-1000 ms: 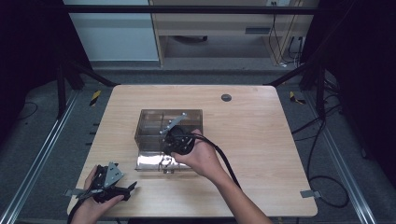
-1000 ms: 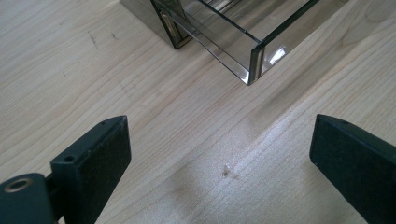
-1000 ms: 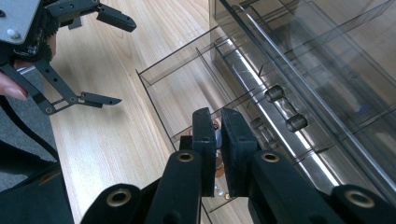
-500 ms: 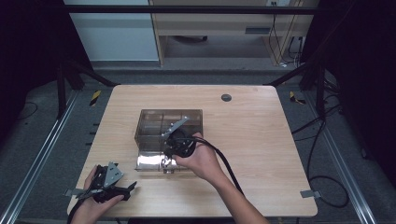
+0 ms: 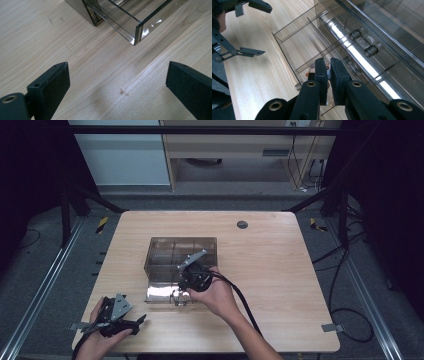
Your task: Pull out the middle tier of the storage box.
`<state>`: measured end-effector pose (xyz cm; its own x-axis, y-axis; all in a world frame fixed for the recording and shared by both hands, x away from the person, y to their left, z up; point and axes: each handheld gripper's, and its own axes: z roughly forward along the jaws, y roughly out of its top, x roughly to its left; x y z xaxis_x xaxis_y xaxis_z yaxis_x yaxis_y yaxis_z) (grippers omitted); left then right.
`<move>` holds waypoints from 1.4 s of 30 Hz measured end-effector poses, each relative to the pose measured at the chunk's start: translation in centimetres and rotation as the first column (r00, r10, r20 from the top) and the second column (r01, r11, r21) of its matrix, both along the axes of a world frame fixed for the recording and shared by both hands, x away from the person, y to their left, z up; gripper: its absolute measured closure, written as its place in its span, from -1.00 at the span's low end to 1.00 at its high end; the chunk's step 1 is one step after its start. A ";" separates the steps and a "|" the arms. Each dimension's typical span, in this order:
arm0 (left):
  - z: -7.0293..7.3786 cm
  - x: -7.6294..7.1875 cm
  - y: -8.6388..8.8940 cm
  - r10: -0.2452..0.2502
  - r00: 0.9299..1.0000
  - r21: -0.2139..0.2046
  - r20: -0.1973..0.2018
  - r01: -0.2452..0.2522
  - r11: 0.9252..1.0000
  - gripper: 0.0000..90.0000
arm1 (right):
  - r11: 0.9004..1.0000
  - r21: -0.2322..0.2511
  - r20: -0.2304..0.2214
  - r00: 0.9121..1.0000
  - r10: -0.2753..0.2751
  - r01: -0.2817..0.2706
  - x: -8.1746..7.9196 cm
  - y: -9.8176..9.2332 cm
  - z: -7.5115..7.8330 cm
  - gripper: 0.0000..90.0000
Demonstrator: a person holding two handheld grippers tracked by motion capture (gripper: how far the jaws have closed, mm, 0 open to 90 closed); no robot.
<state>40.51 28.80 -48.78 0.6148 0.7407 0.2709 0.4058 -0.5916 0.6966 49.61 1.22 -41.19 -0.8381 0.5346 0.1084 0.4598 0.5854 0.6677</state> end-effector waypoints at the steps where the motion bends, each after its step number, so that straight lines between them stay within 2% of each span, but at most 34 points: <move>1: 0.0 0.0 0.0 0.000 1.000 0.000 0.000 0.000 1.000 -0.88 | 1.000 -0.003 -0.002 1.000 -0.004 0.004 0.0 0.0 -0.1 0.89; 14: 0.0 0.0 0.0 0.001 1.000 -0.002 0.001 -0.001 1.000 -0.88 | 0.999 -0.037 0.022 1.000 -0.004 0.004 -0.2 0.7 -1.4 0.88; 18: 0.0 0.0 0.0 0.000 1.000 -0.001 0.000 0.000 1.000 -0.88 | 1.000 -0.027 0.021 1.000 -0.004 0.005 -0.2 0.6 -1.5 0.86; 20: 0.0 0.0 0.0 0.000 1.000 -0.001 0.000 0.000 1.000 -0.88 | 1.000 -0.024 0.024 1.000 -0.006 0.007 -0.2 0.6 -1.4 0.76; 25: 0.0 0.0 0.0 0.001 1.000 -0.001 0.000 -0.001 1.000 -0.88 | 1.000 -0.007 0.029 1.000 -0.005 0.005 -0.2 0.5 -1.2 0.72; 42: 0.0 0.0 0.0 0.002 1.000 -0.003 0.000 -0.002 1.000 -0.88 | 1.000 0.008 0.048 0.999 -0.008 0.008 -0.8 0.1 0.0 0.79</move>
